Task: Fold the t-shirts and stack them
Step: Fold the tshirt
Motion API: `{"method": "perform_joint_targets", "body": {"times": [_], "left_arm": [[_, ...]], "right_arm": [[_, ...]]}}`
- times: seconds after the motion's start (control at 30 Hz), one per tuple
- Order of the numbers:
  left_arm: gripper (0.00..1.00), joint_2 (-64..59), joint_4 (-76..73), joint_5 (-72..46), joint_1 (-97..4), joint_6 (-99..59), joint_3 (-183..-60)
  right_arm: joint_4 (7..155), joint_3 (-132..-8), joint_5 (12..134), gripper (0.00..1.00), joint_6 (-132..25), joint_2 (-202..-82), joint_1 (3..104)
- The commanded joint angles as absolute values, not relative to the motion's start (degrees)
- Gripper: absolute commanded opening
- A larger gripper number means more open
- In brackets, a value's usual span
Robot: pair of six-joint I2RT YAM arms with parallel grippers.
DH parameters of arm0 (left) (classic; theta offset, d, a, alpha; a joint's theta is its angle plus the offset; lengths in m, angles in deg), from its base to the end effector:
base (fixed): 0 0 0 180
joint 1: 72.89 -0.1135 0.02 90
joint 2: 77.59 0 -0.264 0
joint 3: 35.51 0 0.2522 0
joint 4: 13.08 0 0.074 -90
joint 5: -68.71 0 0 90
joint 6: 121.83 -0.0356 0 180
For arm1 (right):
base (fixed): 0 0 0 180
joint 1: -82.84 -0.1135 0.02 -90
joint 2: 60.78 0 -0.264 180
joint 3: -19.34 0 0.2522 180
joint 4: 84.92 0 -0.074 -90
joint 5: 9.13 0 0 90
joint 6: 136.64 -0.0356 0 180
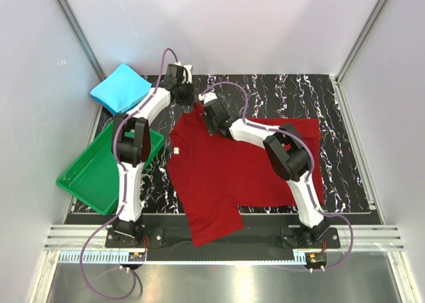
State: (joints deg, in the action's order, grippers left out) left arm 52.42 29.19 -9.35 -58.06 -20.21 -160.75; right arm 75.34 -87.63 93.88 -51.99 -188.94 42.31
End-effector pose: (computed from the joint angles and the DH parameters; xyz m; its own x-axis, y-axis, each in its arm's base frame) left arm 0.4962 -0.1390 0.2151 -0.7708 0.0002 -0.6370 0.2363 0.9288 -0.2856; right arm 0.3855 0.3191 0.1587 -0.5428 -0.3445 -0.7660 -0.4553 0.8871 -0.0764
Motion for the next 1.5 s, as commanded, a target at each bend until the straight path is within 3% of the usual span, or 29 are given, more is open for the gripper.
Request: {"method": "perform_joint_targets", "body": {"times": [0.0,0.4,0.73,1.0,1.47], "left_arm": [[0.0,46.3,26.7,-11.3,-58.4,-20.6,-159.4],[0.0,42.9,26.7,-10.9,-58.2,-21.4,-155.4],[0.0,52.7,25.5,-10.6,-58.3,-22.0,-164.3],[0.0,55.6,23.6,-10.4,-58.4,-22.3,-166.3],[0.0,57.4,21.7,-11.7,-58.3,-21.2,-168.1]], "right_arm": [[75.9,-86.5,94.5,0.0,-50.2,-182.3,42.1],[77.5,-83.4,88.2,0.0,-51.2,-179.8,42.0],[77.7,-86.0,87.1,0.22,-51.0,-184.9,42.0],[77.5,-88.2,91.9,0.32,-49.5,-188.3,42.0],[77.6,-90.4,92.4,0.32,-47.0,-186.0,42.0]]}}
